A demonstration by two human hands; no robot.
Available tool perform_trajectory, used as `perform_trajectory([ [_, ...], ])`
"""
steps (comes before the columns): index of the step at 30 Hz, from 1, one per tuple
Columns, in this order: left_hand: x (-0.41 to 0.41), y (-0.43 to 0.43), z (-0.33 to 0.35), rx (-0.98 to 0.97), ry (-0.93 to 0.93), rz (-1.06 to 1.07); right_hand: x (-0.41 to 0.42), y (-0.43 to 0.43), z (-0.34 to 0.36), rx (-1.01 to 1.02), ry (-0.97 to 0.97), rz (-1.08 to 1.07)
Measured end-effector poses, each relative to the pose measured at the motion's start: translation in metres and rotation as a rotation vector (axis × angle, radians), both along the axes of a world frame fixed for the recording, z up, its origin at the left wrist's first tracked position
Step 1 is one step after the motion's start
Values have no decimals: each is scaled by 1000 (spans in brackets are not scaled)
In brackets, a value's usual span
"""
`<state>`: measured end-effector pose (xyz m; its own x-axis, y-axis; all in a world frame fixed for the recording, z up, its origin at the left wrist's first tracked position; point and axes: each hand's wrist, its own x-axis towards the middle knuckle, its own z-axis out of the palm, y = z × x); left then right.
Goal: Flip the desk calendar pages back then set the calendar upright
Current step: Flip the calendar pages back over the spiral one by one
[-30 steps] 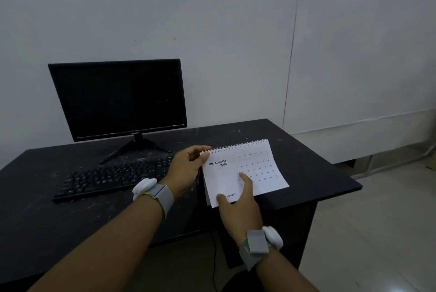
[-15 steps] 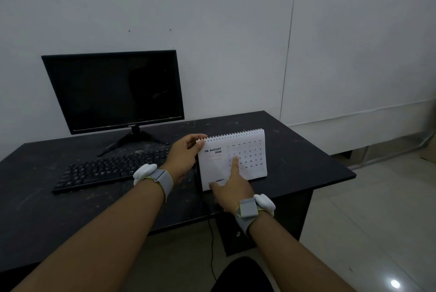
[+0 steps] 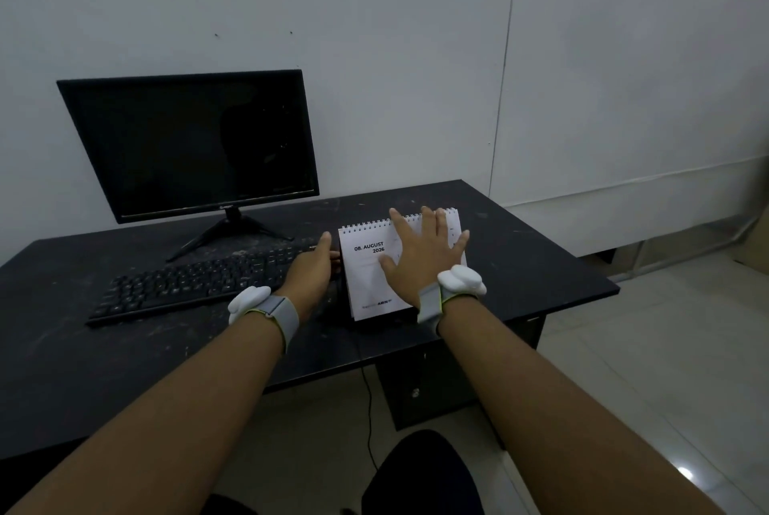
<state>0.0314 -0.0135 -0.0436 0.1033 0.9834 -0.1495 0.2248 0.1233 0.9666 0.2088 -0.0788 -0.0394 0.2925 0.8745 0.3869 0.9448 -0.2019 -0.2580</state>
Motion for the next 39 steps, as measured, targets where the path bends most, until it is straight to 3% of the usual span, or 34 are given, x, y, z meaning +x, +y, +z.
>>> perform_trajectory([
  [13,0,7,-4,52,87,9,4,-1,0,-6,-48,13],
  [19,1,10,7,-62,-232,-21,2,-4,1,7,-20,27],
  [24,-1,8,25,-5,-417,-29,0,-6,0,19,-4,29],
  [33,3,-4,50,162,-560,-21,-9,8,13,7,59,-33],
  [39,6,-8,47,218,-544,-23,-16,11,32,172,29,-24],
])
